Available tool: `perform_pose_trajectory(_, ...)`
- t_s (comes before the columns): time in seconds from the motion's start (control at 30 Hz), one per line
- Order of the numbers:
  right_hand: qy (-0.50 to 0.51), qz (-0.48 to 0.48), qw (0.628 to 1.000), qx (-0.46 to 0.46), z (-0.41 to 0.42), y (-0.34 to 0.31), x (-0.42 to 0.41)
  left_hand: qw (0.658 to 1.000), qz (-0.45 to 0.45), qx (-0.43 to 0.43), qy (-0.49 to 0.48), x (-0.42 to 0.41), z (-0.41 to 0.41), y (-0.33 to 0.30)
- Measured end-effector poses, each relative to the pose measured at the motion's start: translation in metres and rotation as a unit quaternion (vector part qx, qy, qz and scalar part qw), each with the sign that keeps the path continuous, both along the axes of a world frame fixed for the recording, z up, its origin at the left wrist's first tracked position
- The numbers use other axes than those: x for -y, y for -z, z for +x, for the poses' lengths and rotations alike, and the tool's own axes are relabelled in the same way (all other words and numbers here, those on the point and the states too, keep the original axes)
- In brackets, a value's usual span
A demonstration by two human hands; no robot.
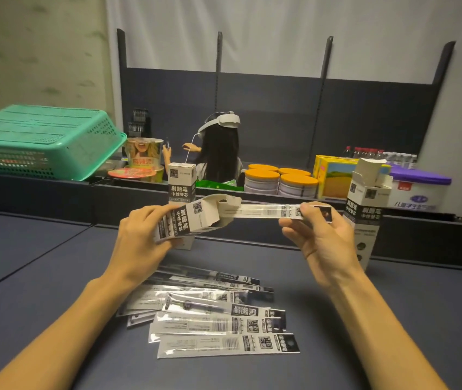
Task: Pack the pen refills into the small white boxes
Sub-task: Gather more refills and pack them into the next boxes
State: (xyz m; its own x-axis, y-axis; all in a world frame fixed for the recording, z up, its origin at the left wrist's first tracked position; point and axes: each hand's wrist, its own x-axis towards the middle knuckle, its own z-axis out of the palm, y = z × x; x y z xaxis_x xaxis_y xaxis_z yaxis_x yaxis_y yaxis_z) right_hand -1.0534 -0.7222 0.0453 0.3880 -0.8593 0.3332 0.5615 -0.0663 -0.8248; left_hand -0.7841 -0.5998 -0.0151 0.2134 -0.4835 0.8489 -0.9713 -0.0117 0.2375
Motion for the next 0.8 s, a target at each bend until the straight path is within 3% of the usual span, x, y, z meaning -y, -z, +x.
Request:
perform_pose_trajectory(0.3,-0.047,0.028,0.998,0.01,0.019,0.009,-0.017,0.999,0.014,0.03,0.01,0.001,-0.004,0.0)
perform_pose_trajectory(0.53,-0.04,-0.008,0.999,0.014,0.025,0.01,-0.023,1.0,0.006,0.019,0.009,0.001,-0.002,0.002)
perform_pose_trajectory(0.8,-0.021,-0.138,0.983,-0.116,0.029,0.023,-0.023,0.999,0.023,0.029,0.033,0.006,-0.001,0.002)
